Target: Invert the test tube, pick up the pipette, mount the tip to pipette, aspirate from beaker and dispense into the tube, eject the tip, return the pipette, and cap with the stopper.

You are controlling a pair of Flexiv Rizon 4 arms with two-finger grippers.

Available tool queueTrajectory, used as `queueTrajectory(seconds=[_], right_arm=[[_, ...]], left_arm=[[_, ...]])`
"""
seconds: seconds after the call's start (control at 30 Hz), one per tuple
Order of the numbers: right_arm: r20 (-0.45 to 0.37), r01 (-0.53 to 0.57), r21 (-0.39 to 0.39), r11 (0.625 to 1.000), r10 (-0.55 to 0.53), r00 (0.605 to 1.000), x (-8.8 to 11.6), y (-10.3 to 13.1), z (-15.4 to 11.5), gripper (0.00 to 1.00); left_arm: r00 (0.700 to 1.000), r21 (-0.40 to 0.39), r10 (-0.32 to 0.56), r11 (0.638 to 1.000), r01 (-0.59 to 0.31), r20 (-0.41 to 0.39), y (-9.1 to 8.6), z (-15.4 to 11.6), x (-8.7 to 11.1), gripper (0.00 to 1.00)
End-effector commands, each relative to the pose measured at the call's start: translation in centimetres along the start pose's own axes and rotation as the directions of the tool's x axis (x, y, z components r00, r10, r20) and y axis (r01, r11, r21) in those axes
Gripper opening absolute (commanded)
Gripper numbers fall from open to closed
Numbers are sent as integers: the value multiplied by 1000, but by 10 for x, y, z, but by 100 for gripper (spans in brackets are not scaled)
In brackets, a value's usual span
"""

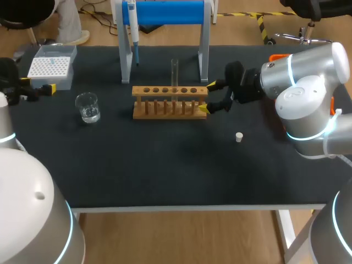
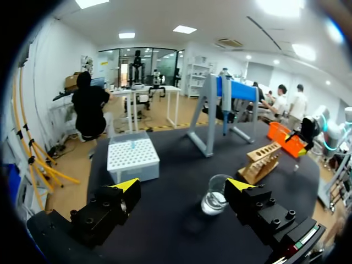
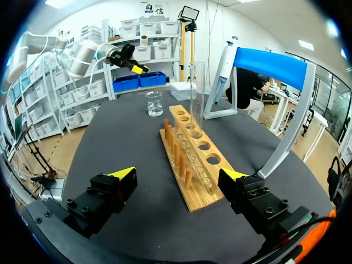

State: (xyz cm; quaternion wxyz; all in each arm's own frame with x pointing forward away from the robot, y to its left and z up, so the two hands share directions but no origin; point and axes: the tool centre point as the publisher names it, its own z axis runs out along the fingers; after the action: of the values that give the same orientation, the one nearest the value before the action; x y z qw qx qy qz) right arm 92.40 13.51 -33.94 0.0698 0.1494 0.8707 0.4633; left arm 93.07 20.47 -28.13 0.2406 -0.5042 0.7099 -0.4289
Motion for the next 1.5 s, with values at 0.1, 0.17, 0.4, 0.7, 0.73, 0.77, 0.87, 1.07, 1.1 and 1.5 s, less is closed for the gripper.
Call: queueTrajectory(seconds=[0.1,0.17,0.4,0.7,0.73,0.77,0.87,1.07,1.1,1.5], right_arm=[[-1,0,1,1000,0,1000,0,0,-1,100],[-1,0,1,1000,0,1000,0,0,-1,100],[-1,0,1,1000,0,1000,0,0,-1,100],[-1,0,1,1000,0,1000,0,0,-1,100],[-1,0,1,1000,0,1000,0,0,-1,100],[-1,0,1,1000,0,1000,0,0,-1,100],[-1,0,1,1000,0,1000,0,0,-1,100],[-1,0,1,1000,0,1000,0,0,-1,100],[-1,0,1,1000,0,1000,0,0,-1,100],[-1,0,1,1000,0,1000,0,0,-1,100]], left_arm=[[986,-13,-14,1000,16,168,1,-4,6,100],[983,-19,-27,999,31,184,2,-4,5,100],[978,-30,-42,998,49,205,2,-4,4,100],[978,-30,-42,998,49,205,2,-4,4,100],[978,-30,-42,998,49,205,2,-4,4,100],[978,-30,-42,998,49,205,2,-4,4,100],[978,-30,-42,998,49,205,2,-4,4,100],[978,-30,-42,998,49,205,2,-4,4,100],[978,-30,-42,998,49,205,2,-4,4,100],[979,-71,-3,997,18,204,-10,27,-8,100]])
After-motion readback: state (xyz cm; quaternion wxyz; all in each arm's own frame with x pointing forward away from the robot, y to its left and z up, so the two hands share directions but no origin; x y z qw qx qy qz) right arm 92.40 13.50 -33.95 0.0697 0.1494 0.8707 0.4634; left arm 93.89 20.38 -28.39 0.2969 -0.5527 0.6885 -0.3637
